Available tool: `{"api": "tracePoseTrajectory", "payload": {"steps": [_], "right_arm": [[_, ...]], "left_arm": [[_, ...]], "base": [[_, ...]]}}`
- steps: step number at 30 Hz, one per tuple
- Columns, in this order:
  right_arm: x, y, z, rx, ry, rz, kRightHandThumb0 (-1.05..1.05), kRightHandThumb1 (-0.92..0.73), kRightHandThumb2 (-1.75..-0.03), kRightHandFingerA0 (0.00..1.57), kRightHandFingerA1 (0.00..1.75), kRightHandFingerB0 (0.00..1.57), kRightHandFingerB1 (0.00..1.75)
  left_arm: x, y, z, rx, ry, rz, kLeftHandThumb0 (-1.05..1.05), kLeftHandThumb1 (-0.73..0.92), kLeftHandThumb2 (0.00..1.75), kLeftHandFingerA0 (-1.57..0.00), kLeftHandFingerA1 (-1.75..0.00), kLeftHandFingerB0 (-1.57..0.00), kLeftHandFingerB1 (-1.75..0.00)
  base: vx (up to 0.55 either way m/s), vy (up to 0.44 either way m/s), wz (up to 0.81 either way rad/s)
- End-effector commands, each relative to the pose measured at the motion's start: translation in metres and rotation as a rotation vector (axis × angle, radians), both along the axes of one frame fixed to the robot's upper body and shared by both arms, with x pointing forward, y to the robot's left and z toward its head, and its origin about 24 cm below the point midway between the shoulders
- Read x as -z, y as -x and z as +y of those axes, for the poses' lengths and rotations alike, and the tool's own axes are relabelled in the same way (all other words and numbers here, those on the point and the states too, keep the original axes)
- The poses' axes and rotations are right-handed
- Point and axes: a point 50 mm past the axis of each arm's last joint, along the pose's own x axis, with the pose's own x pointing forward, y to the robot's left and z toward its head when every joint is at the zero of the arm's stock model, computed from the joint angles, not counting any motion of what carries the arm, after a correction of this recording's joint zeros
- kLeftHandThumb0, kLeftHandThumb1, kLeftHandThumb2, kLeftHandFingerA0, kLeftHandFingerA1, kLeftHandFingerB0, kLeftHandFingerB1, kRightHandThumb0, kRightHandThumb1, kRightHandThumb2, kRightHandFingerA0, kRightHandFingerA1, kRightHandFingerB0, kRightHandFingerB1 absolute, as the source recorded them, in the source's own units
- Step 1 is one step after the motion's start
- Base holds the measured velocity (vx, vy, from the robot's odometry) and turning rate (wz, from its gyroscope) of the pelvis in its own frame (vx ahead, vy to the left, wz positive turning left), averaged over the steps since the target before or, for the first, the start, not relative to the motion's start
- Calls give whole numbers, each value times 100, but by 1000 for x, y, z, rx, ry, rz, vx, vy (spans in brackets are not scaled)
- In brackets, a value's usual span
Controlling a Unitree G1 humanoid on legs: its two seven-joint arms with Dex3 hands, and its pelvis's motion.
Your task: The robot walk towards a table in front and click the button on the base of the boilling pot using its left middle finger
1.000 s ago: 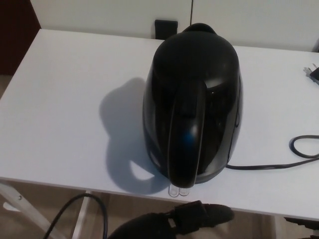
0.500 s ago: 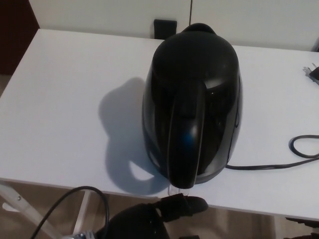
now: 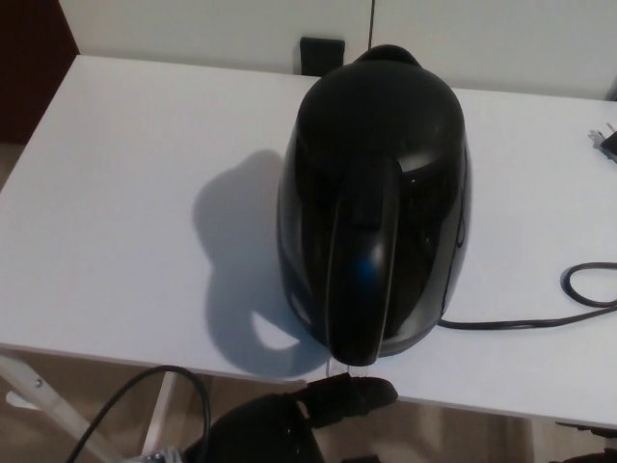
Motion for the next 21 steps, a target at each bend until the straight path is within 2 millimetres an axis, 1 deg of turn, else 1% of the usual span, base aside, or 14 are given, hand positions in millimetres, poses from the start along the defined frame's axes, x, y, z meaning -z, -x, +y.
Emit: {"api": "tracePoseTrajectory", "payload": {"steps": [1, 3, 4, 5, 11, 12, 21], "right_arm": [[1, 4, -3, 15, -3, 14, -38, -47, -71, 56, 53, 35, 44], [1, 4, -3, 15, -3, 14, -38, -47, -71, 56, 53, 35, 44], [0, 5, -3, 0, 10, 14, -31, -58, -57, 59, 42, 38, 35], [0, 5, -3, -1, 12, 14, -31, -58, -57, 60, 42, 39, 35], [0, 5, -3, 7, -8, 10, -29, -58, -58, 59, 43, 38, 36], [1, 5, -3, 5, -3, 11, -30, -58, -58, 60, 43, 39, 36], [0, 5, -2, -4, 6, 13, -29, -59, -58, 60, 43, 40, 36]], "left_arm": [[3, 0, 6, -16, -4, -20, -87, 67, 106, -33, -48, -21, -41], [3, 0, 6, -16, -3, -21, -87, 67, 106, -33, -48, -21, -41], [3, 1, 8, -16, -1, -26, -86, 66, 105, -33, -47, -22, -42], [3, 1, 9, -18, -2, -32, -87, 67, 106, -35, -48, -21, -41], [3, 0, 12, -25, 0, -38, -87, 66, 105, -35, -49, -20, -41], [2, -1, 15, -34, -24, -49, -85, 82, 66, -36, -32, -31, -32], [2, -3, 18, -41, -30, -66, -85, 82, 66, -36, -32, -30, -31]], "base": [[0, 0, 0], [0, 0, 0], [0, 0, 0], [0, 0, 0], [0, 0, 0], [0, 0, 0], [0, 0, 0]]}}
